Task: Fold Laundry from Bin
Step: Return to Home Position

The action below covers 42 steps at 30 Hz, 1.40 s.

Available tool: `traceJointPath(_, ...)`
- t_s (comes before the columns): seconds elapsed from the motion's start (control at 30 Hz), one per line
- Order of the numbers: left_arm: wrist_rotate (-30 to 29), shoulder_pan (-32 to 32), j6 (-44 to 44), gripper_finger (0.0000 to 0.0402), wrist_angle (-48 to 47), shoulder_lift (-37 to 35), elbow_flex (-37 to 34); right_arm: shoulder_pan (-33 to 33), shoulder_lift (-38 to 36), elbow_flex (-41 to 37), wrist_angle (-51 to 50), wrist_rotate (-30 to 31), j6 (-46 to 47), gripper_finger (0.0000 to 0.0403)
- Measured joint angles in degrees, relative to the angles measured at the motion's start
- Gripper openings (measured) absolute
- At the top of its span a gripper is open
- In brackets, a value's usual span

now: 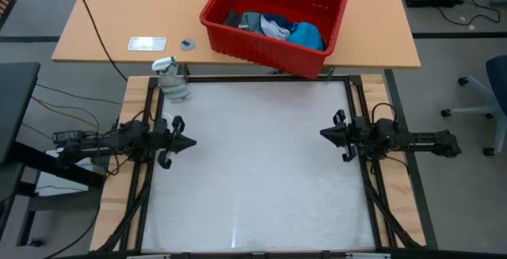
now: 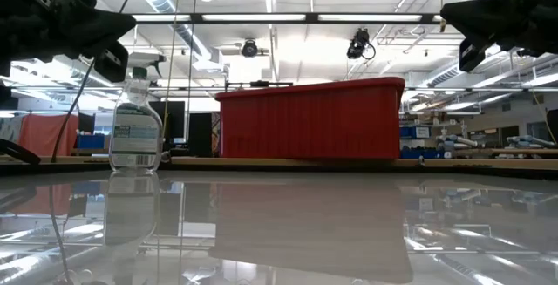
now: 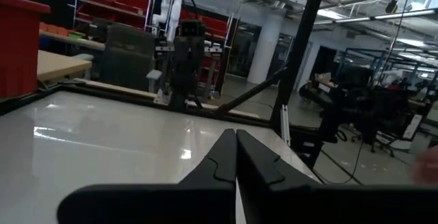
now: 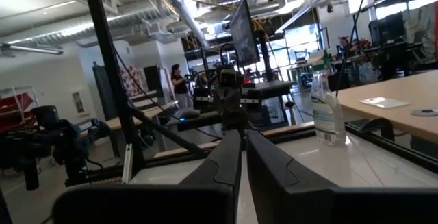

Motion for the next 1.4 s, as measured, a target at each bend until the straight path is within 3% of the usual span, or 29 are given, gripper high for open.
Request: traceJointPath(1.4,0.0,0.0,0.0,0.002,0.0,0.0,0.0,0.0,0.0,0.0,0.0,0.0,0.0,0.0032)
